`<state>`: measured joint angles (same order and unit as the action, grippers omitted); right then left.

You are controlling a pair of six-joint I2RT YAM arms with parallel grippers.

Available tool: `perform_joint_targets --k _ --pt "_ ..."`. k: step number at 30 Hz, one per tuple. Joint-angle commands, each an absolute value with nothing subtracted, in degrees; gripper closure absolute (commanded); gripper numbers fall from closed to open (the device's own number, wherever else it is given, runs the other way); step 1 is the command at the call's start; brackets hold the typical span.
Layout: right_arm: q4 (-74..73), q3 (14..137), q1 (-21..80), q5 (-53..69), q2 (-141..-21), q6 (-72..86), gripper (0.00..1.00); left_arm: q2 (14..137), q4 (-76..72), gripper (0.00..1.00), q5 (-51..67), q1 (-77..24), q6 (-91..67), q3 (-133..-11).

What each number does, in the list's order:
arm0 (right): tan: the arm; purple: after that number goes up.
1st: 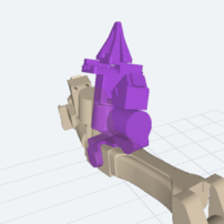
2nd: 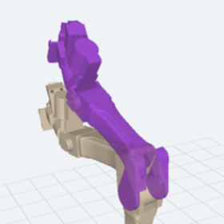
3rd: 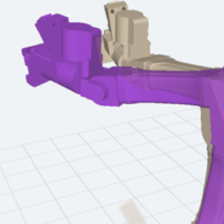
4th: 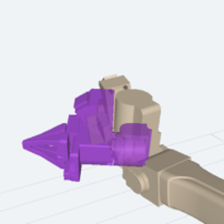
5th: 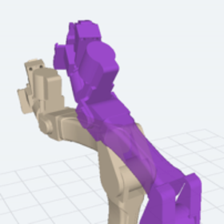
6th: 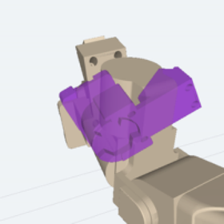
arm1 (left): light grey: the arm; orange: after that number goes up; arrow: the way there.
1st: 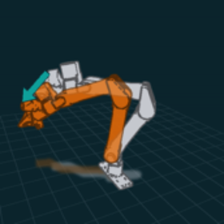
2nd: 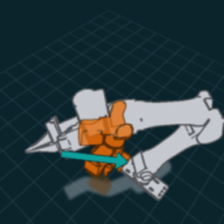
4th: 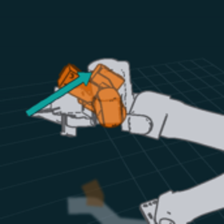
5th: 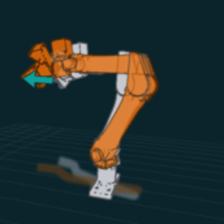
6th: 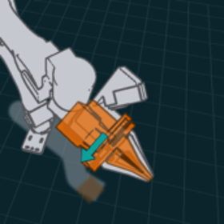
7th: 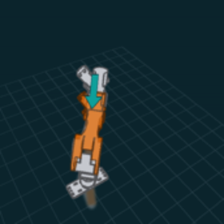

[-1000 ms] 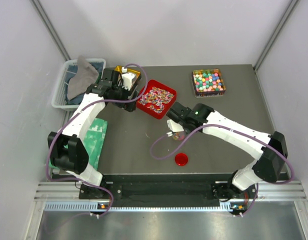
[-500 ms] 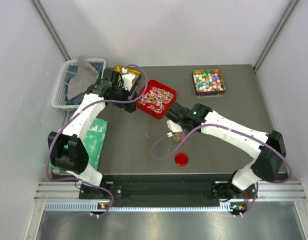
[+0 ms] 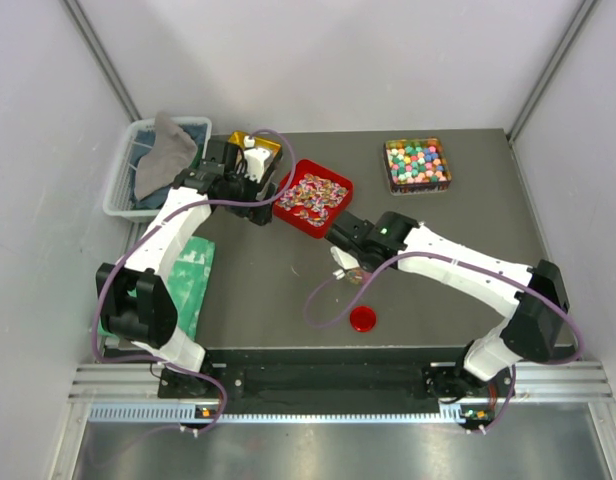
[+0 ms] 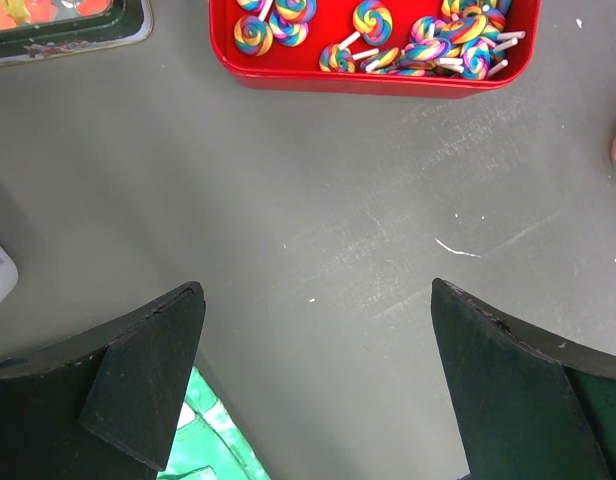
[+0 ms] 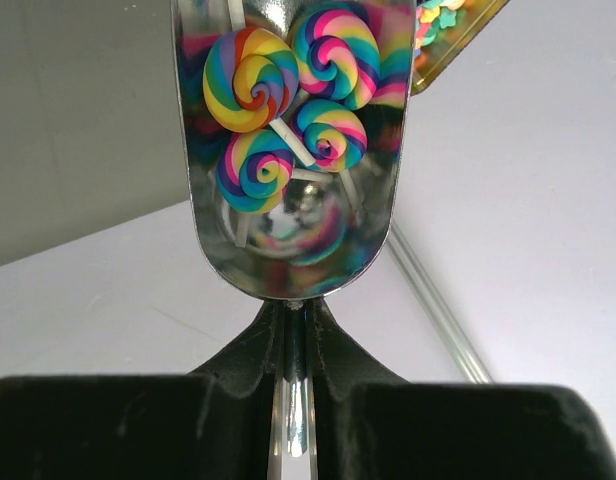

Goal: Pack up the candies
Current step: Place the fake candies in the packing bottle.

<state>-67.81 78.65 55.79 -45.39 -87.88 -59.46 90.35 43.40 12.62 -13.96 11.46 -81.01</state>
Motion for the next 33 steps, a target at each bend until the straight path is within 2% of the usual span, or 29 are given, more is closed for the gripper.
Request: perform_joint_targets --k 1,33 --pt "-67.1 80.4 57.4 -49.0 -88.1 -60.6 1.0 87.5 41.0 0.01 13.7 -13.7 10.8 -80.7" --pt "-69.7 79.1 59.4 -51.2 -88.4 -59.9 1.0 87.5 40.6 0.01 14.1 -13.5 10.8 -80.2"
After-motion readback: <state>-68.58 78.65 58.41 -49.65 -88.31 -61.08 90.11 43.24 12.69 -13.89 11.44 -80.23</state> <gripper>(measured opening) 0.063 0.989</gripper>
